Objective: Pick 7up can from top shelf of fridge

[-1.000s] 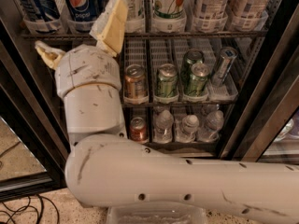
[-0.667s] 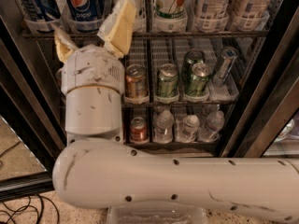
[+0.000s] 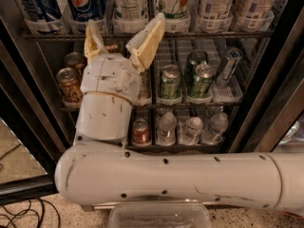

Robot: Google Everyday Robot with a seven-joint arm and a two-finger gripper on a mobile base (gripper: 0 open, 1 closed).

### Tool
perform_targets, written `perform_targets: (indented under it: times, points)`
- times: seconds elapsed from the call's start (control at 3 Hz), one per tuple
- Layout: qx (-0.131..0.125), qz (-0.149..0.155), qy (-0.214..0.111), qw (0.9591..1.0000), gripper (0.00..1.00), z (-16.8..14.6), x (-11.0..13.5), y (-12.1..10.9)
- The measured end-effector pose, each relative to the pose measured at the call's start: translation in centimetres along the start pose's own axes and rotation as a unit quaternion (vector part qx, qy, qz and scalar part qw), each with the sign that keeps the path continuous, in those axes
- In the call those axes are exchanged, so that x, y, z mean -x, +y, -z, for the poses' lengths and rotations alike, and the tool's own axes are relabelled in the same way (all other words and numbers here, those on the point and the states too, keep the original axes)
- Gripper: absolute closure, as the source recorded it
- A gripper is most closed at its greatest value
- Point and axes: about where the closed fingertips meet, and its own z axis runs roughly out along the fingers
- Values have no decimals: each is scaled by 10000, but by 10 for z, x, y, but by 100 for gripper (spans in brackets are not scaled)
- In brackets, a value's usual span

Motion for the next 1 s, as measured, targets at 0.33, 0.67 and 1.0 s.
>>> perform_targets:
  times: [0.33,0.67,1.0]
  points:
    - [-124,-616,25,9980,19,-7,-12,-9]
    - [122,-1143,30,9934,19,-16,-16,-12]
    - [504,-1353,28,9895,21,-23,-12,-8]
